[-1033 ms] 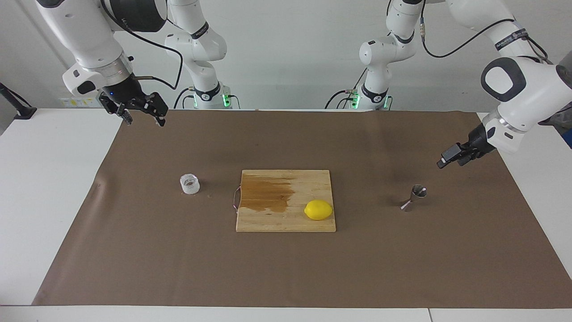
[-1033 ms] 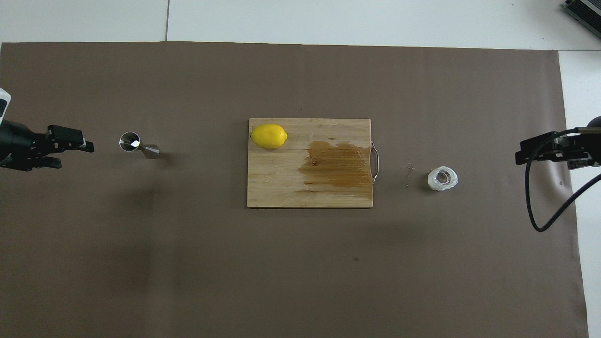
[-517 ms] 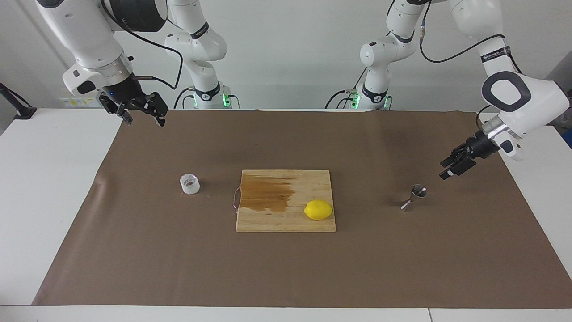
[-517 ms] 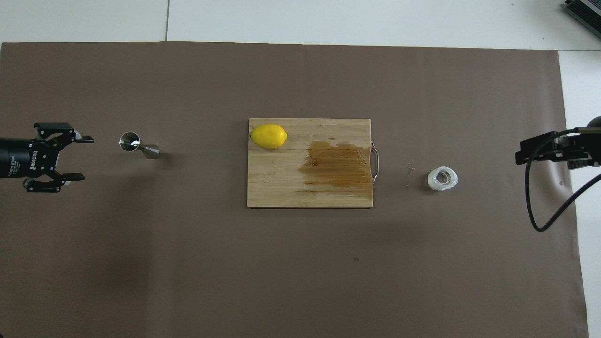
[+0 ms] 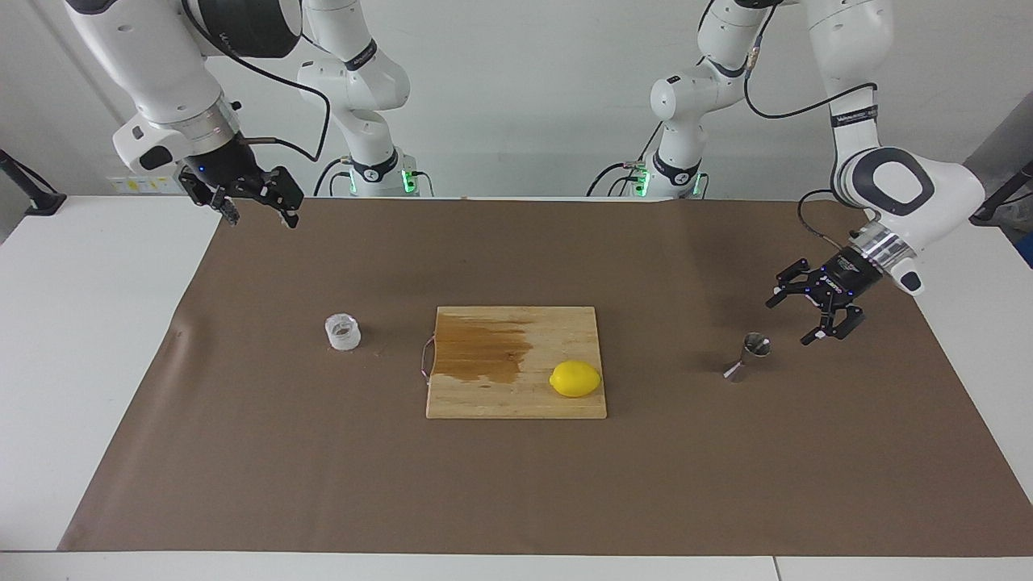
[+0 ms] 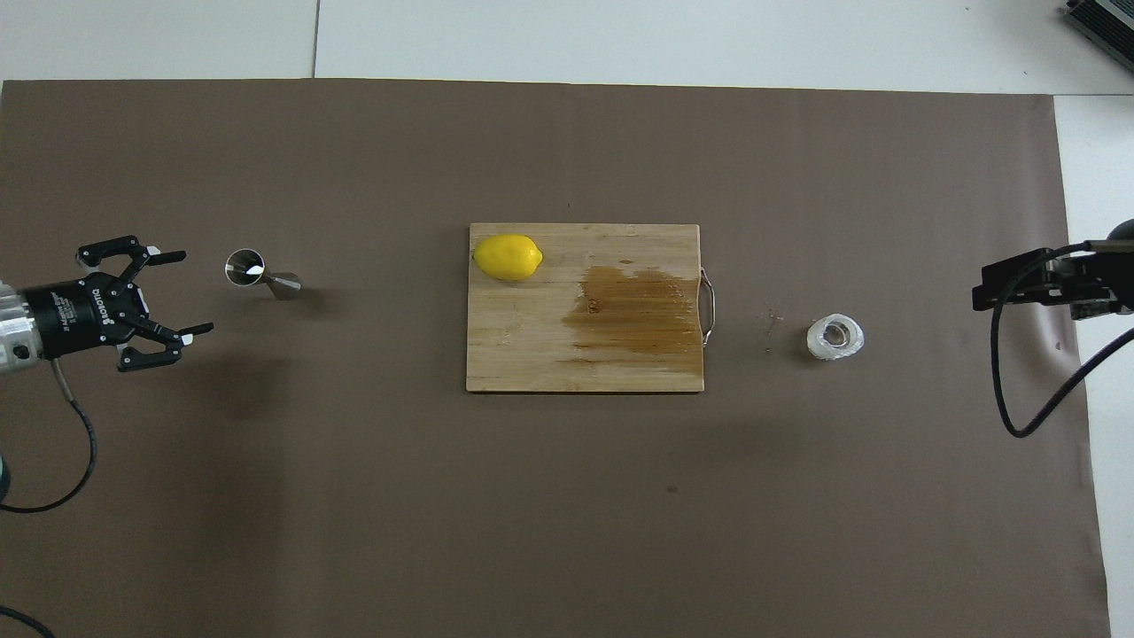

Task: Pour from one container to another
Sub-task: 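Reach the open left gripper toward the small metal cup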

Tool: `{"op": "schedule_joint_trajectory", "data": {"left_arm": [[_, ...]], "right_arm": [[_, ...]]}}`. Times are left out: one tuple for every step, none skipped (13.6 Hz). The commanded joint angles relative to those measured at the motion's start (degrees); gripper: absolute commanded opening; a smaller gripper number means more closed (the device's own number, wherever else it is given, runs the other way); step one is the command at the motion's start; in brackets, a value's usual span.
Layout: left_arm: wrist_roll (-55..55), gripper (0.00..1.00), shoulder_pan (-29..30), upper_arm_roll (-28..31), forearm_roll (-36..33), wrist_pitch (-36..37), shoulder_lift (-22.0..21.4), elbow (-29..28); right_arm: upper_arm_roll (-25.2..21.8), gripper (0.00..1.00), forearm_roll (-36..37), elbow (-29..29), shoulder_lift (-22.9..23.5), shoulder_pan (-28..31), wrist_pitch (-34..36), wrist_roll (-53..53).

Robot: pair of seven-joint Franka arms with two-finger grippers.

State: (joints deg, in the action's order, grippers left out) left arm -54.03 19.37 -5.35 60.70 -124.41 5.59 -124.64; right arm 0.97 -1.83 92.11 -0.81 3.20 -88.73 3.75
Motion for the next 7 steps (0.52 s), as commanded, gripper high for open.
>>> {"op": "schedule_joint_trajectory", "data": {"left_arm": [[-6.76,1.00,-0.47,-0.01,6.35,-3.37,-3.49,-4.65],[-9.66,1.00,-0.65,-0.10,7.75,-4.25,-3.40,-4.65],[-12.04,1.00,-0.91,-0.10,10.12,-4.87,-3.31,-4.91],[-12.23,1.00,-1.52,-0.10,11.88,-5.22,-3.48,-6.13],[-12.15,1.00,-1.62,-0.10,14.51,-5.31,-3.48,-7.01],[-12.15,1.00,-2.31,-0.19,16.80,-5.92,-3.40,-7.37],[-12.15,1.00,-3.97,-0.19,17.69,-7.15,-3.22,-7.46]], "right_arm": [[0.26,1.00,-1.25,1.31,-1.13,0.50,0.14,1.08],[0.26,1.00,-1.25,1.31,-1.13,0.50,0.14,1.08],[0.26,1.00,-1.25,1.23,-1.13,0.50,0.14,1.08],[0.26,1.00,-1.25,1.23,-1.13,0.50,0.14,1.08],[0.26,1.00,-1.25,1.23,-1.13,0.50,0.14,1.08],[0.26,1.00,-1.25,1.23,-1.13,0.50,0.14,1.08],[0.26,1.00,-1.25,1.23,-1.13,0.50,0.14,1.08]]}}
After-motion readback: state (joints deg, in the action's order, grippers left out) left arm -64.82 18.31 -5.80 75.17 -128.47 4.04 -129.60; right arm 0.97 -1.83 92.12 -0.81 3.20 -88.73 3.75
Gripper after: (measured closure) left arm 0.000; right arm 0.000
